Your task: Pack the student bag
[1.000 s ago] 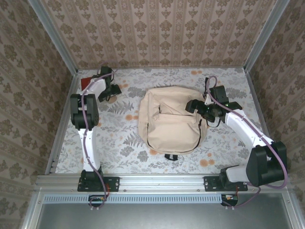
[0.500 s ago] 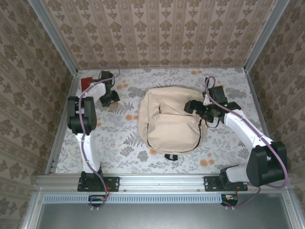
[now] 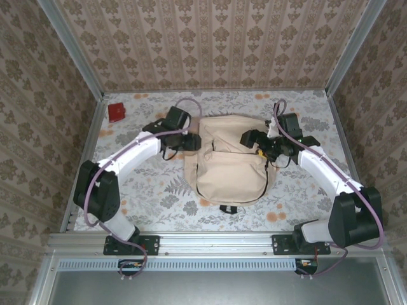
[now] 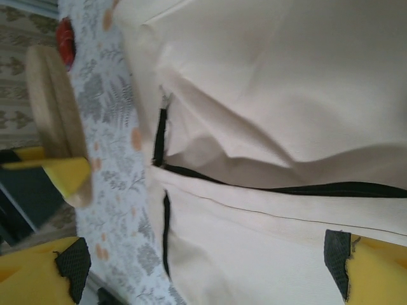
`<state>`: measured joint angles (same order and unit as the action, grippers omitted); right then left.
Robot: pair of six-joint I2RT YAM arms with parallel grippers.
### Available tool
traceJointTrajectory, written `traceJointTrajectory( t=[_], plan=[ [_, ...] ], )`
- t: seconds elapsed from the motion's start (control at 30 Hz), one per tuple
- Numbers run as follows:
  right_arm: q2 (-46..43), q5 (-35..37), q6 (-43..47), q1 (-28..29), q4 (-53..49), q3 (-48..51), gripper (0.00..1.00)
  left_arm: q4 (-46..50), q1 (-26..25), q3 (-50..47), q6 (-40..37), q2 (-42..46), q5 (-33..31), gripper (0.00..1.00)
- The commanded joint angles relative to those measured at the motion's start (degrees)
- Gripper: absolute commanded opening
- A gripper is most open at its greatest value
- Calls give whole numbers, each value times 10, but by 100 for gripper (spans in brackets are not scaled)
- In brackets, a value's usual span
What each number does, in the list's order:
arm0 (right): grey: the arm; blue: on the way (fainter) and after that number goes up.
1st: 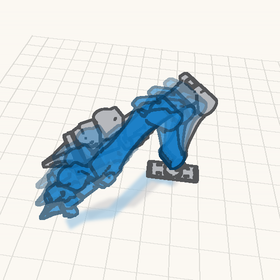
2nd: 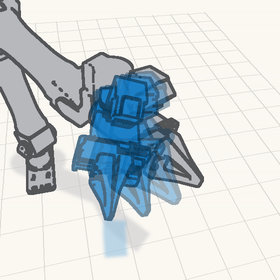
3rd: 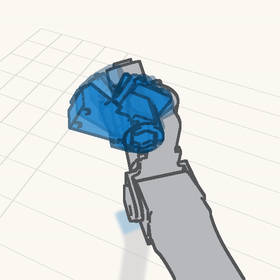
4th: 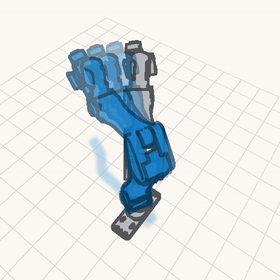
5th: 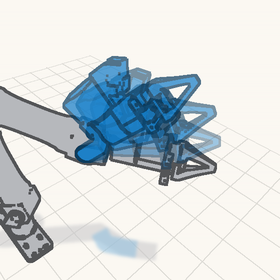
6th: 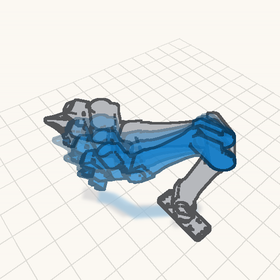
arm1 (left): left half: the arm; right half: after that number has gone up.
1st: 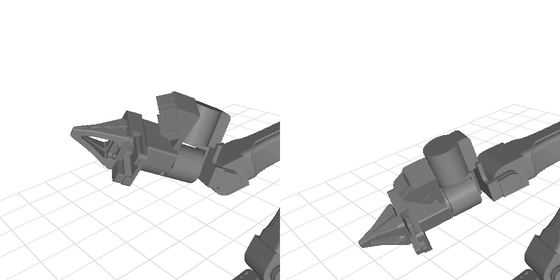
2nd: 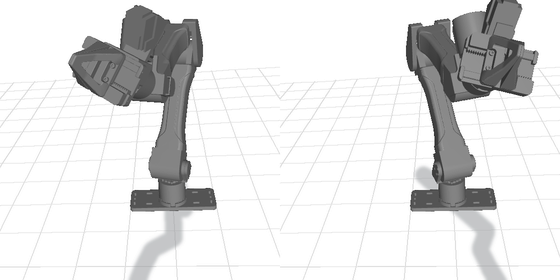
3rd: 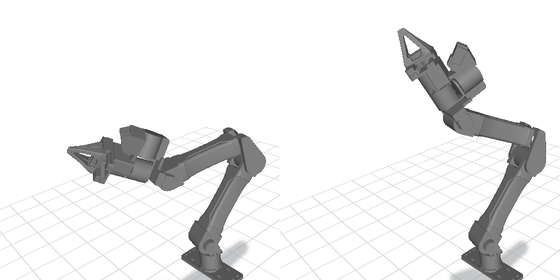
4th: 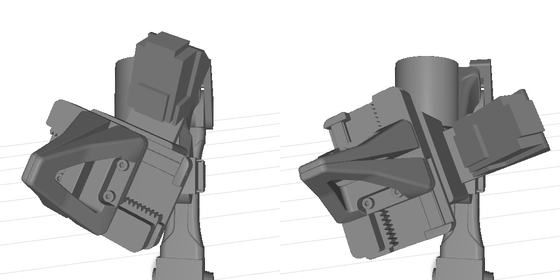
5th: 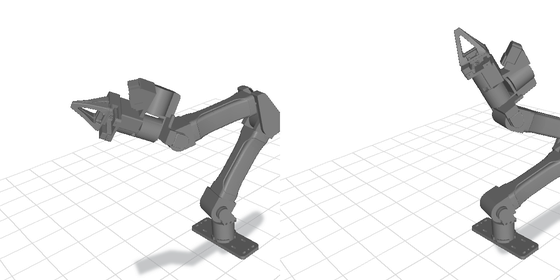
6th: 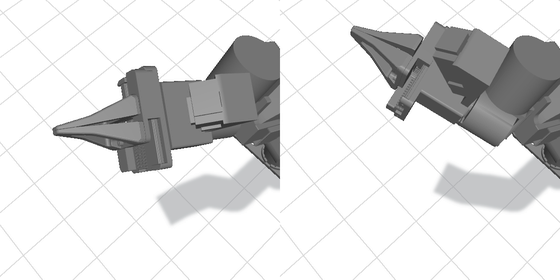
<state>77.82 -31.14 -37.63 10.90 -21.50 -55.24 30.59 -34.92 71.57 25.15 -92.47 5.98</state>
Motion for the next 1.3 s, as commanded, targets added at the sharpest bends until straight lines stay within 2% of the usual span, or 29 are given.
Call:
traceJointTrajectory(
  t=[0.0,0.17,0.33,0.8,1.03,1.1,1.27],
  plan=[
    [14,-67,-23,6,38,-9,97,-47,-42,-16,-28,21,28,45],
    [61,-97,-29,19,54,-36,92,-85,-97,-20,-50,16,45,44],
    [90,-118,-45,25,77,-48,81,-91,-120,-8,-69,0,65,42],
    [118,-175,-101,25,158,-36,61,-90,-129,9,-97,-13,112,42],
    [129,-203,-136,26,195,-36,45,-91,-129,14,-108,-14,127,44],
    [130,-201,-139,27,193,-36,36,-93,-129,17,-104,-13,126,49],
    [118,-169,-123,21,166,-35,28,-81,-125,22,-90,-6,113,74]
  ],
)
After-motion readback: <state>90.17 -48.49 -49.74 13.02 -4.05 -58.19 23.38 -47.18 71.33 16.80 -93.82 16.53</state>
